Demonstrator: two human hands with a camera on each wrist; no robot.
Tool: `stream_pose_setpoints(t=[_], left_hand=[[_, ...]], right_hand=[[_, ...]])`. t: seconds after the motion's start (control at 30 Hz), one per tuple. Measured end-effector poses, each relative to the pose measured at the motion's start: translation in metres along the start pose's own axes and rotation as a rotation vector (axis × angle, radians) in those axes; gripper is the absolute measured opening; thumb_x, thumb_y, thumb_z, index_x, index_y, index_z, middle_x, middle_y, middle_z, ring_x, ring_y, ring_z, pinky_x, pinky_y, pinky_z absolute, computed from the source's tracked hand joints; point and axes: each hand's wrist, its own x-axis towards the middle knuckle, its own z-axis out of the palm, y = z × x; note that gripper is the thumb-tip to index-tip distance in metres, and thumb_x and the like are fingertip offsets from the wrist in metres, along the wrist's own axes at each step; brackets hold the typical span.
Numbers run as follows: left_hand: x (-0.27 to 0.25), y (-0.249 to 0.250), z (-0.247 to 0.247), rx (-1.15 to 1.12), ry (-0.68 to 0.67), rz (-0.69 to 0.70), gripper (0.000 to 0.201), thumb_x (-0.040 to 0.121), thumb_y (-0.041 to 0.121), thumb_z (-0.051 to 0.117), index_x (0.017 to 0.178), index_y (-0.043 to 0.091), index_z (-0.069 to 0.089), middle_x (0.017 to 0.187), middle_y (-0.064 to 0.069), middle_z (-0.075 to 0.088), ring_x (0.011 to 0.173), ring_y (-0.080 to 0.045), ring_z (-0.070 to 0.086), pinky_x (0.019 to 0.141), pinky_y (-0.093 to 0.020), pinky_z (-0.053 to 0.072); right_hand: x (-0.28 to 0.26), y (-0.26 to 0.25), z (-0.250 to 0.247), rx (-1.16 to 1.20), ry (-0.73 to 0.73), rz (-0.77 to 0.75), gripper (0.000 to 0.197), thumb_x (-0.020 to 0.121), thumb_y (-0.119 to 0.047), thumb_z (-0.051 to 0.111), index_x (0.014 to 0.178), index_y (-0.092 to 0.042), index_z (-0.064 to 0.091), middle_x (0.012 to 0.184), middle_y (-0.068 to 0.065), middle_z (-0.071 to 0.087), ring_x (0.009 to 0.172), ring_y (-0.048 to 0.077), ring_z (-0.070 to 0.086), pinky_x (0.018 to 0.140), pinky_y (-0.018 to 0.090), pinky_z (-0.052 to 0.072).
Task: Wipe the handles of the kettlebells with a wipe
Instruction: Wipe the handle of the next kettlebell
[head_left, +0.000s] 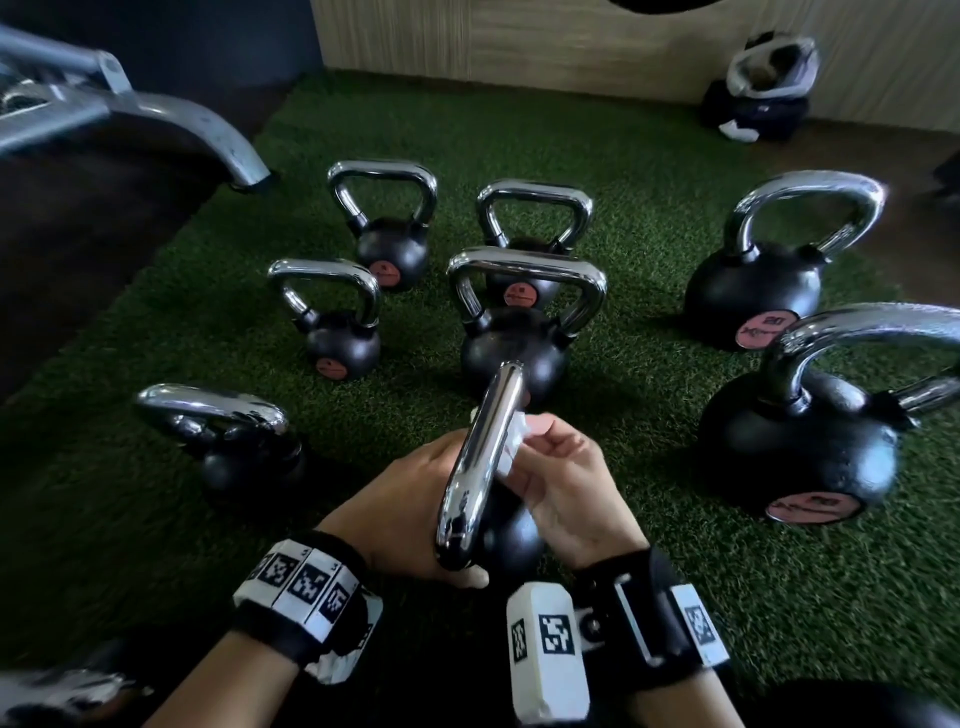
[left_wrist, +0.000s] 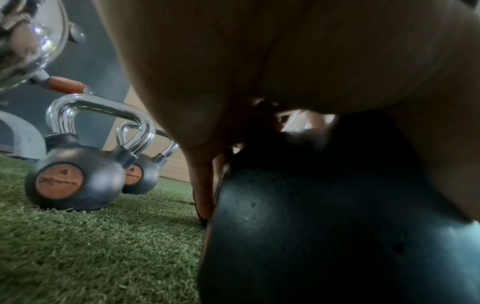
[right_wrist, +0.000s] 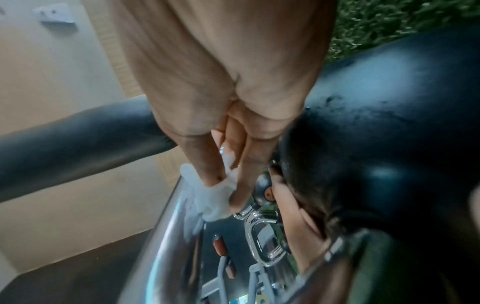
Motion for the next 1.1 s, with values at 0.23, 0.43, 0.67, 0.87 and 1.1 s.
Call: stream_pose_setpoints(t=[0.23, 0.43, 0.67, 0.87, 1.1], left_hand=[[-0.002, 0.005, -0.001, -0.006, 0.018, 0.041, 0.082, 0.051, 0.059, 0.079, 0.121, 0.060, 0.035, 0.134, 0.052, 0.034, 0.124, 0.006, 0.043, 0.108, -0.022, 0.042], [0.000, 0.005, 0.001, -0.035, 0.026, -0.017, 0.104, 0.047, 0.058, 0.083, 0.135, 0.046, 0.028, 0.139, 0.012, 0.048, 0.134, -0.015, 0.053, 0.112, -0.030, 0.044], [-0.003, 0.000, 0.004, -0.048, 0.035, -0.053, 0.106, 0.048, 0.061, 0.081, 0.140, 0.051, 0.030, 0.144, 0.010, 0.048, 0.139, -0.017, 0.050, 0.115, -0.034, 0.044], [-0.003, -0.003, 0.004, -0.048, 0.078, -0.007, 0.099, 0.056, 0.055, 0.078, 0.135, 0.059, 0.018, 0.139, 0.015, 0.049, 0.133, 0.006, 0.043, 0.109, -0.002, 0.031], [-0.006, 0.003, 0.005, -0.053, 0.086, 0.018, 0.090, 0.061, 0.051, 0.076, 0.134, 0.052, 0.025, 0.133, 0.013, 0.053, 0.127, 0.026, 0.035, 0.107, 0.004, 0.024]], right_hand=[[-0.009, -0.002, -0.001, -0.371, 0.109, -0.234, 0.035, 0.071, 0.027, 0.074, 0.075, -0.007, 0.070, 0.080, 0.020, 0.075, 0.073, 0.026, 0.071, 0.073, 0.038, 0.059], [0.015, -0.012, 0.006, -0.590, 0.367, -0.417, 0.032, 0.067, 0.022, 0.079, 0.069, -0.008, 0.069, 0.063, 0.000, 0.073, 0.058, 0.007, 0.065, 0.057, 0.022, 0.054], [0.016, -0.013, 0.011, -0.876, 0.516, -0.467, 0.026, 0.063, 0.000, 0.090, 0.066, -0.017, 0.071, 0.062, -0.007, 0.071, 0.055, -0.004, 0.061, 0.056, 0.016, 0.049], [0.026, -0.011, 0.017, -1.104, 0.625, -0.469, 0.021, 0.073, -0.017, 0.083, 0.063, -0.016, 0.065, 0.053, -0.013, 0.059, 0.054, -0.001, 0.056, 0.057, 0.006, 0.037], [0.029, -0.004, 0.014, -1.186, 0.602, -0.504, 0.019, 0.074, -0.011, 0.078, 0.063, -0.012, 0.062, 0.057, -0.008, 0.060, 0.051, 0.002, 0.050, 0.053, 0.007, 0.037]])
